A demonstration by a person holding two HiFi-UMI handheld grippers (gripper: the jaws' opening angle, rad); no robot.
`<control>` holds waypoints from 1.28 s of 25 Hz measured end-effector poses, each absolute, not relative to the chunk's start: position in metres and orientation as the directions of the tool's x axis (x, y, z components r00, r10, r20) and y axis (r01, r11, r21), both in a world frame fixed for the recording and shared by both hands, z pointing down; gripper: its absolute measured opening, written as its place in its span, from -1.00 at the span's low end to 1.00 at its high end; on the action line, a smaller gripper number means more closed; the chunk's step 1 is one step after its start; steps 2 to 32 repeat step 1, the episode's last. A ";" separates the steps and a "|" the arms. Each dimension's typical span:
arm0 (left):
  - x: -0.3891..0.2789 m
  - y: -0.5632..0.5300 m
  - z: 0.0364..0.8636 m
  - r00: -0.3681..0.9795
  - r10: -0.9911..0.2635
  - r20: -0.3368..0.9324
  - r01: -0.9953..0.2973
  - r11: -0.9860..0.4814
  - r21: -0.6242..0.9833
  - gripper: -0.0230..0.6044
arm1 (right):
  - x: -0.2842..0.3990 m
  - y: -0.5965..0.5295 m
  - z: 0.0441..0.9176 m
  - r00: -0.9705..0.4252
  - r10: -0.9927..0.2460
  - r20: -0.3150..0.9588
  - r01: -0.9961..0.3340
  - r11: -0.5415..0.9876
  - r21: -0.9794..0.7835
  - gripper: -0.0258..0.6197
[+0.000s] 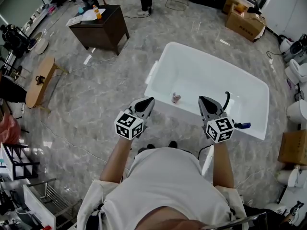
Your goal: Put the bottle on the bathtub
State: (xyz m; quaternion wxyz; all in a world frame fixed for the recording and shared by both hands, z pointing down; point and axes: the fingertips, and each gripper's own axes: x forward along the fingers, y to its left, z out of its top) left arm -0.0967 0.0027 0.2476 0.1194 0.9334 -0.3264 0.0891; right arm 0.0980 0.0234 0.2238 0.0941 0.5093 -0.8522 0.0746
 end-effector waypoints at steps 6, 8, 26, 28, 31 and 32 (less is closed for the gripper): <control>-0.095 0.004 0.248 0.772 -0.587 0.243 -0.629 -0.759 0.165 -0.90 | 0.100 0.024 0.224 -0.462 -0.855 0.236 -0.883 0.468 -0.031 -0.82; -0.095 0.004 0.248 0.772 -0.587 0.243 -0.629 -0.759 0.165 -0.90 | 0.100 0.024 0.224 -0.462 -0.855 0.236 -0.883 0.468 -0.031 -0.82; -0.095 0.004 0.248 0.772 -0.587 0.243 -0.629 -0.759 0.165 -0.90 | 0.100 0.024 0.224 -0.462 -0.855 0.236 -0.883 0.468 -0.031 -0.82; -0.095 0.004 0.248 0.772 -0.587 0.243 -0.629 -0.759 0.165 -0.90 | 0.100 0.024 0.224 -0.462 -0.855 0.236 -0.883 0.468 -0.031 -0.82; -0.095 0.004 0.248 0.772 -0.587 0.243 -0.629 -0.759 0.165 -0.90 | 0.100 0.024 0.224 -0.462 -0.855 0.236 -0.883 0.468 -0.031 -0.82; -0.095 0.004 0.248 0.772 -0.587 0.243 -0.629 -0.759 0.165 -0.90 | 0.100 0.024 0.224 -0.462 -0.855 0.236 -0.883 0.468 -0.031 -0.82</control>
